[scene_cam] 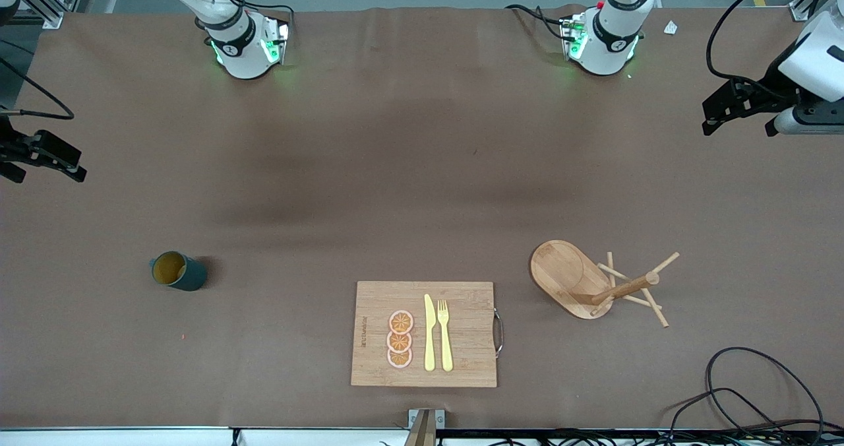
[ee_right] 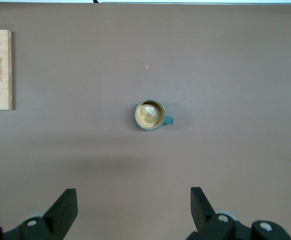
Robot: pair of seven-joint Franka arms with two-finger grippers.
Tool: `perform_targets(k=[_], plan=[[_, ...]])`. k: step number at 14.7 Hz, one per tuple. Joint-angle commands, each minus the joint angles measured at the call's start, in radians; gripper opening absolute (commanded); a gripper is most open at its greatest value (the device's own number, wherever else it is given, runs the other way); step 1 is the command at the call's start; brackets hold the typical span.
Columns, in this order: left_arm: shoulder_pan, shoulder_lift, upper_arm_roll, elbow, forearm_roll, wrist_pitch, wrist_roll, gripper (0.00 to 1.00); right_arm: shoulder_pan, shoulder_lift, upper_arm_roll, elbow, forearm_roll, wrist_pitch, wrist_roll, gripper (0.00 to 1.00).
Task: Pass cup and hang on rack
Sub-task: 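Move the right gripper down to the teal mug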
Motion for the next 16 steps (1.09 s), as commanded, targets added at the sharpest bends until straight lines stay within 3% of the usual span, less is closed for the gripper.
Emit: perform_targets(k=[1, 7, 10, 13, 16], plan=[[0.001, -0.009, -0.007, 0.011, 0.019, -0.017, 0.015, 1.00, -0.021, -0.020, 0.019, -0.011, -0.011, -0.004, 0.000, 1.00], [-0.011, 0.012, -0.001, 0.048, 0.014, -0.017, 0.015, 1.00, -0.035, -0.012, 0.017, 0.000, 0.007, 0.008, -0.004, 1.00], [-0.011, 0.028, -0.007, 0.054, 0.002, -0.031, 0.011, 1.00, -0.017, 0.035, 0.022, 0.007, -0.010, 0.022, -0.009, 1.00], [-0.014, 0.026, -0.009, 0.055, 0.002, -0.034, 0.009, 1.00, -0.011, 0.191, 0.022, 0.007, -0.008, 0.060, -0.015, 1.00], [-0.009, 0.021, -0.009, 0.054, 0.002, -0.043, 0.017, 1.00, 0.020, 0.276, 0.022, 0.004, -0.011, 0.131, -0.001, 1.00]])
